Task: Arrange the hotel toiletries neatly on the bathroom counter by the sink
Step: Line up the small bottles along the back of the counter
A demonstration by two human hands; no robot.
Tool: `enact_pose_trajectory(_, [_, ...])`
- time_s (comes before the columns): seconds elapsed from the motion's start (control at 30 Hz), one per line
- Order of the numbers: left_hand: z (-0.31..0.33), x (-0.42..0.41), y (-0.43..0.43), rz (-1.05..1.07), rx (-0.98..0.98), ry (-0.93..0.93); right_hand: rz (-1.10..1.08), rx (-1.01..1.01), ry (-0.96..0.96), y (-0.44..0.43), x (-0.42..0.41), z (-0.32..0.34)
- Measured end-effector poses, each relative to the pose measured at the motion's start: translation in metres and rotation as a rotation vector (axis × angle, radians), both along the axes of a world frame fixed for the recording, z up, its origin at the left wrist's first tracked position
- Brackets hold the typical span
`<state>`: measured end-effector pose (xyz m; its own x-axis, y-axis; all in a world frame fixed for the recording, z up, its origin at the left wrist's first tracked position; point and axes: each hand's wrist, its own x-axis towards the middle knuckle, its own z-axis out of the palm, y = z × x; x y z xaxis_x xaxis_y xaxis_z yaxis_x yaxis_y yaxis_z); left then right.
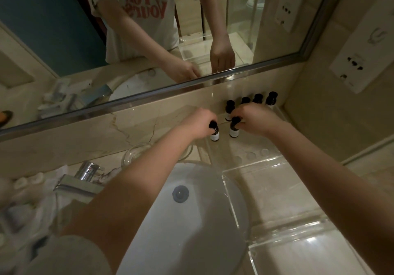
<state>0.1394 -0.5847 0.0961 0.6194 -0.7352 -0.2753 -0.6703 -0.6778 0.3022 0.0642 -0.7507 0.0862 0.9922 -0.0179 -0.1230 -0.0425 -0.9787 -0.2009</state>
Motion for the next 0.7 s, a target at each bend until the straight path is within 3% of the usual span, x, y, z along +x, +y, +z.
enact_pose_trajectory(0.4, [0.008, 0.038, 0.025, 0.189, -0.035, -0.183, 0.014, -0.109, -0.026, 0.025, 0.054, 0.009])
enact_pose_trajectory(0.7, [0.003, 0.036, 0.001, 0.143, 0.021, -0.204, -0.004, -0.135, 0.007, 0.020, 0.062, 0.001])
